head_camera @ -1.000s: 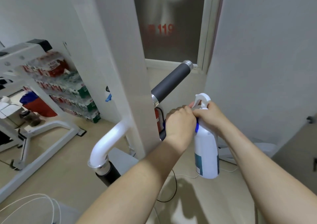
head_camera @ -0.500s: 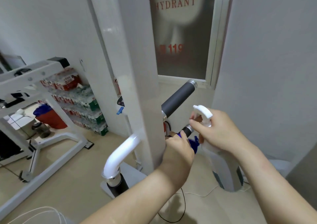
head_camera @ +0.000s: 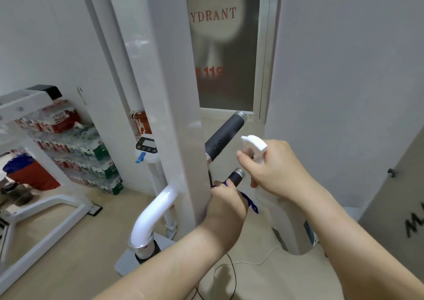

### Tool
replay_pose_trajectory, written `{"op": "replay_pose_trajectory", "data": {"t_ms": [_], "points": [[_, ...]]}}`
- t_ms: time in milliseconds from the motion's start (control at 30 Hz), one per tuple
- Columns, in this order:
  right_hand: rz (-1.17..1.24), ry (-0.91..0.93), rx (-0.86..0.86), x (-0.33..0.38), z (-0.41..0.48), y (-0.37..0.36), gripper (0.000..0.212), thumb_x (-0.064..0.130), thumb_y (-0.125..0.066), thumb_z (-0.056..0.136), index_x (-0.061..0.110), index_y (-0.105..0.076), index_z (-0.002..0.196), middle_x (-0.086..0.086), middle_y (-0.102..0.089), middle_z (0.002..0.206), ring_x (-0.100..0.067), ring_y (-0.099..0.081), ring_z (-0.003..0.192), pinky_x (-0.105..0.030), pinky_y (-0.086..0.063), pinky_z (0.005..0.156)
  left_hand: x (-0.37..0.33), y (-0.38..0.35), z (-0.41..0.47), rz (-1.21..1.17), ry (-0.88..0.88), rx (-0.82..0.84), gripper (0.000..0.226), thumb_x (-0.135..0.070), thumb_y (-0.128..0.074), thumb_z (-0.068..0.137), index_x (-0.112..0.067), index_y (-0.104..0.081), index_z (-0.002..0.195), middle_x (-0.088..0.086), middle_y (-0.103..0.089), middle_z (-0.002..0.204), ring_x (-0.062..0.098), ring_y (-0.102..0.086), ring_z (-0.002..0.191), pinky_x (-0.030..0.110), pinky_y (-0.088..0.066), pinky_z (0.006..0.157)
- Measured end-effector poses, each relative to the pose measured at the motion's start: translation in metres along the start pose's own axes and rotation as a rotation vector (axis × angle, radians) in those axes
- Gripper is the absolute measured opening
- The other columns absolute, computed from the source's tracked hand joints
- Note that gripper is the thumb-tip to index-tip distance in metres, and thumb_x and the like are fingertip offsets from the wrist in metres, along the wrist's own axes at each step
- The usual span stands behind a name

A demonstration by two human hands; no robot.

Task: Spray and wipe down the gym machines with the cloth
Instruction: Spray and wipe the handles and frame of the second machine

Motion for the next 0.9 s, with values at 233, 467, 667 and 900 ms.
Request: {"op": "replay_pose_trajectory", "data": {"t_ms": [233, 467, 667, 900], "points": [[0.070, -0.050, -0.018, -0.013, 0.021, 0.017, 0.039, 0.028, -0.058, 0.091, -0.009, -0.061, 0.078, -0.024, -0.066, 0.061, -0.037, -0.059, 0.066, -0.039, -0.049, 0.062, -0.004, 0.018, -0.006, -0.171, -0.069, -0.123, 0.013, -0.001, -0.062, 0.073, -0.003, -0.057, 0.085, 0.016, -0.058, 0.091, 0.028, -0.054, 0.088, 0.030, -0.039, 0.070], [0.115, 0.026, 0.143, -0.007, 0.030, 0.024, 0.027, 0.017, -0.061, 0.087, -0.007, -0.061, 0.074, -0.021, -0.066, 0.063, -0.020, -0.063, 0.046, -0.041, -0.055, 0.064, -0.001, 0.052, -0.015, -0.246, -0.063, -0.493, 0.061, -0.017, -0.079, 0.018, -0.023, -0.024, 0.045, -0.003, -0.036, 0.041, 0.013, -0.038, 0.043, 0.021, -0.015, 0.051], [0.149, 0.058, 0.298, 0.000, 0.047, 0.041, 0.021, 0.025, -0.061, 0.080, 0.004, -0.062, 0.077, -0.028, -0.069, 0.078, -0.028, -0.067, 0.052, -0.040, -0.055, 0.070, 0.007, 0.069, -0.025, -0.295, -0.069, -0.592, 0.027, -0.005, -0.050, 0.035, -0.022, -0.034, 0.048, 0.003, -0.043, 0.048, 0.017, -0.043, 0.048, 0.025, -0.020, 0.053], [0.101, 0.030, 0.292, -0.010, 0.076, 0.048, 0.022, 0.027, -0.058, 0.072, 0.004, -0.058, 0.073, -0.018, -0.068, 0.067, -0.023, -0.060, 0.053, -0.037, -0.051, 0.059, 0.052, 0.116, -0.035, -0.180, 0.132, -0.826, 0.004, -0.015, -0.040, 0.062, -0.018, -0.037, 0.062, 0.006, -0.042, 0.065, 0.022, -0.025, 0.065, 0.033, -0.017, 0.059]]}}
Point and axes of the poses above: each hand's wrist, its own z-axis towards the middle knuckle, its own y-axis out of the back of the hand, x = y × z, the point moved 2 cm from there along z, towards the middle knuckle
